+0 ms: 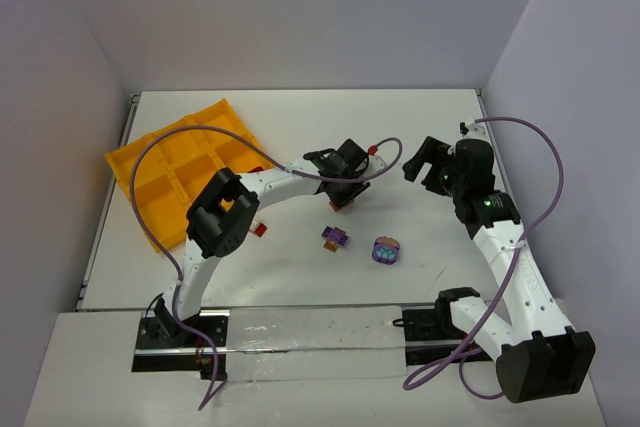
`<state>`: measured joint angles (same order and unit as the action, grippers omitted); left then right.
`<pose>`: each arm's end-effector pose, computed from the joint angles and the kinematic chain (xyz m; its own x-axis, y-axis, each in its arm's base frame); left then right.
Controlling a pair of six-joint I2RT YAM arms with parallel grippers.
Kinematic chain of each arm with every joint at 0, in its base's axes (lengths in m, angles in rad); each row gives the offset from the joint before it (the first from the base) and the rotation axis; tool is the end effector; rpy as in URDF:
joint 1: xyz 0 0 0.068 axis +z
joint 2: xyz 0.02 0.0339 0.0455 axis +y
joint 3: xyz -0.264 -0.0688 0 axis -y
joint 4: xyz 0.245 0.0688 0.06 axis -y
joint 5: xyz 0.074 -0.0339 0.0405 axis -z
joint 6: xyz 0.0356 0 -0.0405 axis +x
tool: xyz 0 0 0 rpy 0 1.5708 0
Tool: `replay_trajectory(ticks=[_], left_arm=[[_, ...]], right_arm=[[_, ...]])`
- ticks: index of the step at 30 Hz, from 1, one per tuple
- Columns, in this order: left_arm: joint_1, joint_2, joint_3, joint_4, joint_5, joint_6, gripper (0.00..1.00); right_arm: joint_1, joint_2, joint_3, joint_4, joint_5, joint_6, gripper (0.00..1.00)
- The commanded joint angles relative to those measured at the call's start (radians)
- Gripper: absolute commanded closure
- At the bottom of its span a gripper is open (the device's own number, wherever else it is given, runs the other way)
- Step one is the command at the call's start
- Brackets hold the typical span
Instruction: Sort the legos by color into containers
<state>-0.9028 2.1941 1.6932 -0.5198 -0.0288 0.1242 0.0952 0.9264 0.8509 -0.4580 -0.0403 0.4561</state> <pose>0.2951 -0.3724 0.1694 -0.4279 0.7423 -0.5157 0.8349 0.5432 0.0891 0.2035 0.0209 0.3102 -0.5115 0.3932 -0.7640 0.1067 0.9113 0.3976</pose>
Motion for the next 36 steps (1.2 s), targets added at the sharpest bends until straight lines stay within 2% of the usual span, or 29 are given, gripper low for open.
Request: replay_trajectory(ticks=[1,2,5,11,16,20,26,29,33,36], left_arm=[[-0.008,-0.043,0.037,-0.010,0.015,-0.022,0.94],[-0.008,-0.057,0.032,-0.014,0.018,-0.029,1.00],[-0.006,-0.101,0.018,-0.024,0.037,-0.052,1.00],[0.063,-0.239,-0.045,-0.001,0.224,-0.174,1.00],[0.188,-0.397,-0.161,0.085,0.559,-0.360,1.00],[0.285,-0.501,-0.296,0.324,0.726,-0.561,1.00],[0.329,-0.582,-0.401,0.553,0.905,-0.738,1.00],[0.366,-0.610,-0.448,0.684,0.977,-0.820,1.00],[0.411,-0.661,-0.542,0.873,1.043,-0.952,1.00],[0.423,-0.681,-0.560,0.916,1.053,-0.975,1.00]], right_arm=[[-0.005,-0.001,0.033,0.032,-0.007,-0.003,0.07],[-0.006,0.003,0.033,0.035,-0.010,-0.004,0.07],[-0.005,0.016,0.034,0.036,-0.028,-0.007,0.07],[-0.003,0.031,0.036,0.051,-0.071,-0.010,0.07],[-0.002,0.049,0.016,0.098,-0.215,0.000,0.09],[0.006,0.061,0.010,0.196,-0.404,0.001,0.10],[0.055,0.146,0.071,0.326,-0.671,0.013,0.10],[0.077,0.201,0.106,0.373,-0.731,0.039,0.11],[0.086,0.228,0.082,0.548,-0.838,0.151,0.13],[0.087,0.246,0.078,0.616,-0.863,0.206,0.14]])
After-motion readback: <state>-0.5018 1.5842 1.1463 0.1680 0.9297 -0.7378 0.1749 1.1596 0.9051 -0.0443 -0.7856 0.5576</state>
